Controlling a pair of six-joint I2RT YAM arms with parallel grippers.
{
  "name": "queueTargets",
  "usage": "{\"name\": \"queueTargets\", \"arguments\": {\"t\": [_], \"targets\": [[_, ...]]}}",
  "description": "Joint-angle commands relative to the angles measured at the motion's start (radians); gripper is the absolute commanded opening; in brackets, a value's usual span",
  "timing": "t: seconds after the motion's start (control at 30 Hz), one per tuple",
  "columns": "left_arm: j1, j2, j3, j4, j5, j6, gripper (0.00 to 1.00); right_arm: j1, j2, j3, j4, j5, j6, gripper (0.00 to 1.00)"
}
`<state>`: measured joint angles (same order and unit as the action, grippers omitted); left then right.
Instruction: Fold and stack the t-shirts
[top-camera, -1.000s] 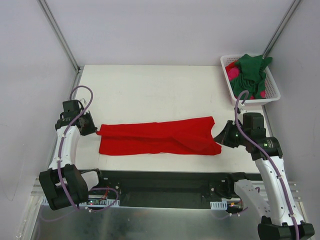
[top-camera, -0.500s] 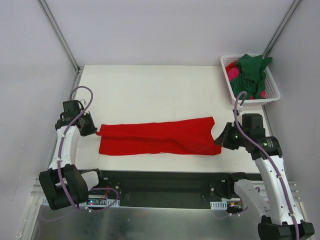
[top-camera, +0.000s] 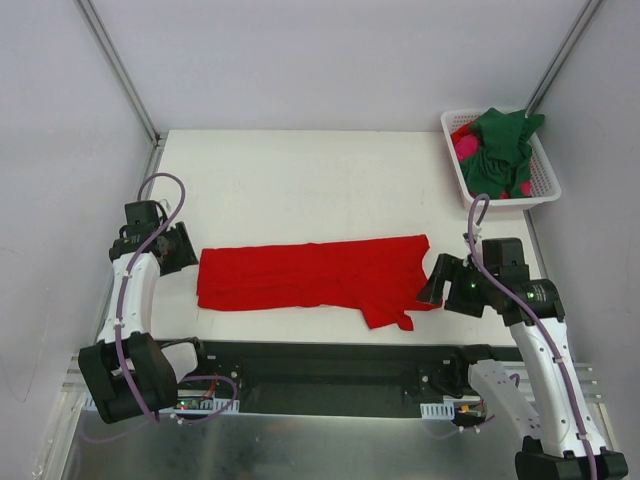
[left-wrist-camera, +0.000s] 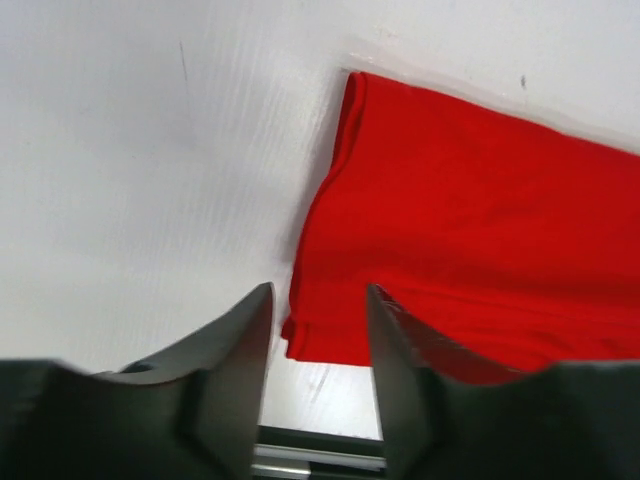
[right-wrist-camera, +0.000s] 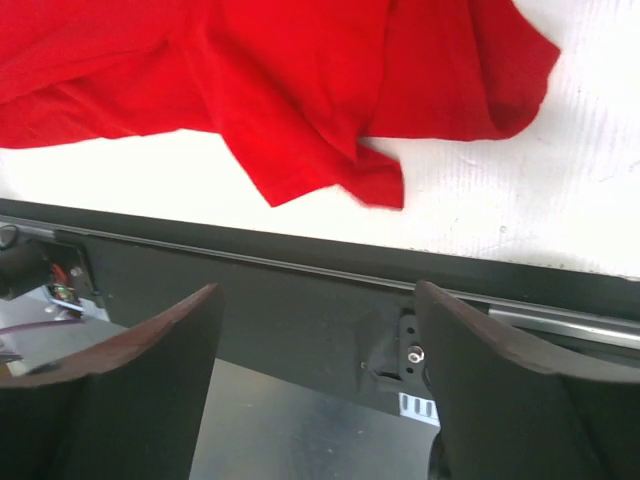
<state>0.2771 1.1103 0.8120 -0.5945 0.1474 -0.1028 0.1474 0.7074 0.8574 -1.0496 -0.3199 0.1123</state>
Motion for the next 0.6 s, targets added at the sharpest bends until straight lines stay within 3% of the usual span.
{"name": "queueTargets", "arguments": {"t": [0.0, 0.03, 0.13, 0.23, 0.37, 0.57], "targets": [[0.014, -0.036, 0.033, -0.03, -0.019, 0.003, 0.54, 0.003, -0.022, 0.003, -0.056, 0.045, -0.007, 0.84], [0.013, -0.047, 0.033, -0.031, -0.023, 0.0, 0.63, 0.004, -0.019, 0.008, -0.055, 0.048, -0.005, 0.85], [0.013, -0.073, 0.032, -0.034, -0.043, -0.002, 0.72, 0.004, -0.008, 0.019, -0.038, 0.053, -0.002, 0.87], [0.013, -0.099, 0.036, -0.034, -0.046, -0.011, 0.74, 0.003, 0.006, 0.015, -0.013, 0.054, -0.002, 0.87], [0.013, -0.133, 0.047, 0.011, 0.049, -0.023, 0.74, 0.003, 0.015, -0.003, 0.048, 0.064, 0.0, 0.87], [-0.024, -0.198, 0.017, 0.195, 0.362, -0.182, 0.73, 0.004, 0.038, -0.035, 0.148, 0.1, 0.001, 0.88]]}}
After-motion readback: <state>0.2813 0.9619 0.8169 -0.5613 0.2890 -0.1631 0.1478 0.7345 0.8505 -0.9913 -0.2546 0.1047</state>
